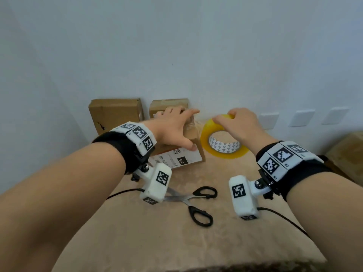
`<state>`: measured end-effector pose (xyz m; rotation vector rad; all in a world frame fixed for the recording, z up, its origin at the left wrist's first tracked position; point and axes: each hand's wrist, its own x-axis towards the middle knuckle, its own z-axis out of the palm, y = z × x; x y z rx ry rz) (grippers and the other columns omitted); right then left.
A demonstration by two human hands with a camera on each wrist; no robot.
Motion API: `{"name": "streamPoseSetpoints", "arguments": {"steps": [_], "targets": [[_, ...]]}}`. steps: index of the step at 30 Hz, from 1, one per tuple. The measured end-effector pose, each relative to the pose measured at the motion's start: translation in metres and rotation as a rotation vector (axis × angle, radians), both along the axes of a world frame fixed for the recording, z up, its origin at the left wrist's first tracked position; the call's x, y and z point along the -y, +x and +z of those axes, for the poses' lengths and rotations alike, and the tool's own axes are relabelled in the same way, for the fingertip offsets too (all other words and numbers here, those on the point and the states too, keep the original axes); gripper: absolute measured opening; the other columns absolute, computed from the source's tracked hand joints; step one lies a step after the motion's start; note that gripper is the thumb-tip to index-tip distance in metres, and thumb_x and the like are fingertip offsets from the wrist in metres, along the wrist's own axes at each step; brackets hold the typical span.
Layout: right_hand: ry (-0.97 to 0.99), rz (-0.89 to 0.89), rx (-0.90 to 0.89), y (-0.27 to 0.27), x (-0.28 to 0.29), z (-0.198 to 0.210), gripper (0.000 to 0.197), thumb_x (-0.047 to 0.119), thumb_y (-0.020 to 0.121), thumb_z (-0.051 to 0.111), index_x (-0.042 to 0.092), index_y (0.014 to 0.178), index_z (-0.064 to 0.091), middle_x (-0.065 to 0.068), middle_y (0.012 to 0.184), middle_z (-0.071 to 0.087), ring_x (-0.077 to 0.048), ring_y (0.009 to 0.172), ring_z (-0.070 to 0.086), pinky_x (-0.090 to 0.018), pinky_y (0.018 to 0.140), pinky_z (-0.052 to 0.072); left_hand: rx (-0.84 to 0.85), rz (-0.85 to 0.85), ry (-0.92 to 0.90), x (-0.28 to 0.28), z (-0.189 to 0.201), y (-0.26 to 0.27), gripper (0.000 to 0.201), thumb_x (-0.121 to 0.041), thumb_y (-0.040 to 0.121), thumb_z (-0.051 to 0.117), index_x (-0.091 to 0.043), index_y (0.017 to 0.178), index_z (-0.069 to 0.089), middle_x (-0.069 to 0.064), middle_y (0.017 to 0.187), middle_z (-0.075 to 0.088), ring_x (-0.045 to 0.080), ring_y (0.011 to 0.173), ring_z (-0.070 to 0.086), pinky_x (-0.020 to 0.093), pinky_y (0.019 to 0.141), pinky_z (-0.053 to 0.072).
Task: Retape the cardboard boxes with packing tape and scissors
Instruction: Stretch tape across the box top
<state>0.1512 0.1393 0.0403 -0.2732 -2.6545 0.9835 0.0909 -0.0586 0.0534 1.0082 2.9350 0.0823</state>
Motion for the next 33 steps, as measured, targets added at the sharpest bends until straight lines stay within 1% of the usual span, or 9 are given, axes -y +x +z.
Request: {"name": "streamPoseSetpoints", "arguments": {"steps": [5,10,13,17,20,22,25,27,33], "targets": [[0.27,0.024,-0.145,0.0,0.026,0.086,0.036,0.045,0.083,0.056,0.012,0.068,0.056,-0.001,0.065,0.053,-0.023,0.069,0.053,-0.03,0.055,0.033,-0.025,0.063,0.536,0.022,0.013,0.014,0.106,-0.07,0.051,0.068,-0.042,0.141,0.021,0.0,0.142,0.031,0.024,0.132,0.028,0.05,0.109,0.027],[0.437,-0.027,-0.267,-0.004,0.066,0.135,0.044,0.063,0.081,0.053,0.02,0.087,0.056,0.002,0.089,0.059,-0.023,0.089,0.053,-0.038,0.083,0.042,-0.045,0.189,0.899,0.041,0.006,0.032,0.101,-0.073,0.047,0.064,-0.042,0.136,0.027,-0.002,0.138,0.034,0.019,0.13,0.03,0.049,0.11,0.028],[0.197,0.0,-0.28,-0.01,0.088,0.126,0.062,0.074,0.077,0.053,0.018,0.102,0.058,-0.004,0.103,0.059,-0.027,0.101,0.054,-0.042,0.087,0.046,0.009,0.263,0.971,0.061,-0.001,0.032,0.097,-0.073,0.048,0.066,-0.045,0.133,0.028,-0.002,0.138,0.032,0.021,0.131,0.029,0.051,0.11,0.029],[-0.104,0.127,-0.302,-0.015,0.122,0.111,0.076,0.068,0.075,0.063,0.019,0.13,0.047,-0.007,0.127,0.049,-0.024,0.118,0.048,-0.034,0.096,0.041,0.133,0.284,0.877,0.098,0.0,0.029,0.106,-0.077,0.049,0.065,-0.035,0.138,0.027,0.001,0.141,0.028,0.02,0.132,0.029,0.046,0.112,0.029],[-0.249,0.17,-0.266,-0.02,0.135,0.113,0.082,0.065,0.074,0.068,0.022,0.137,0.039,-0.005,0.133,0.046,-0.021,0.12,0.046,-0.031,0.095,0.039,0.229,0.249,0.795,0.122,0.008,0.025,0.11,-0.087,0.054,0.054,-0.028,0.143,0.025,0.003,0.145,0.029,0.016,0.132,0.032,0.04,0.113,0.029],[-0.355,0.156,-0.23,-0.022,0.138,0.114,0.085,0.067,0.071,0.069,0.022,0.136,0.038,-0.002,0.13,0.047,-0.021,0.118,0.048,-0.036,0.098,0.042,0.319,0.276,0.866,0.127,0.018,0.028,0.081,-0.079,0.078,0.037,-0.023,0.137,0.033,-0.001,0.139,0.037,0.011,0.126,0.037,0.033,0.107,0.031],[-0.483,0.13,-0.17,-0.024,0.141,0.112,0.09,0.07,0.068,0.069,0.022,0.137,0.034,0.003,0.121,0.045,-0.019,0.114,0.048,-0.04,0.096,0.043,0.366,0.39,0.97,0.124,0.029,0.028,0.03,-0.041,0.102,0.028,-0.021,0.121,0.041,-0.008,0.104,0.052,0.006,0.092,0.048,0.021,0.073,0.037],[-0.581,0.105,-0.127,-0.025,0.145,0.108,0.097,0.072,0.066,0.069,0.025,0.14,0.027,0.003,0.12,0.042,-0.019,0.111,0.044,-0.043,0.094,0.042,0.362,0.453,1.02,0.12,0.03,0.024,0.02,-0.031,0.102,0.036,-0.022,0.119,0.042,-0.007,0.092,0.051,0.004,0.076,0.047,0.022,0.057,0.034],[-0.759,0.073,-0.067,-0.024,0.161,0.106,0.089,0.066,0.059,0.077,0.03,0.123,0.027,0.0,0.121,0.045,-0.024,0.11,0.05,-0.051,0.093,0.049,0.393,0.503,1.118,0.115,0.026,0.02,0.016,-0.034,0.094,0.05,-0.023,0.104,0.045,0.005,0.095,0.054,0.018,0.075,0.048,0.028,0.059,0.037]]}}
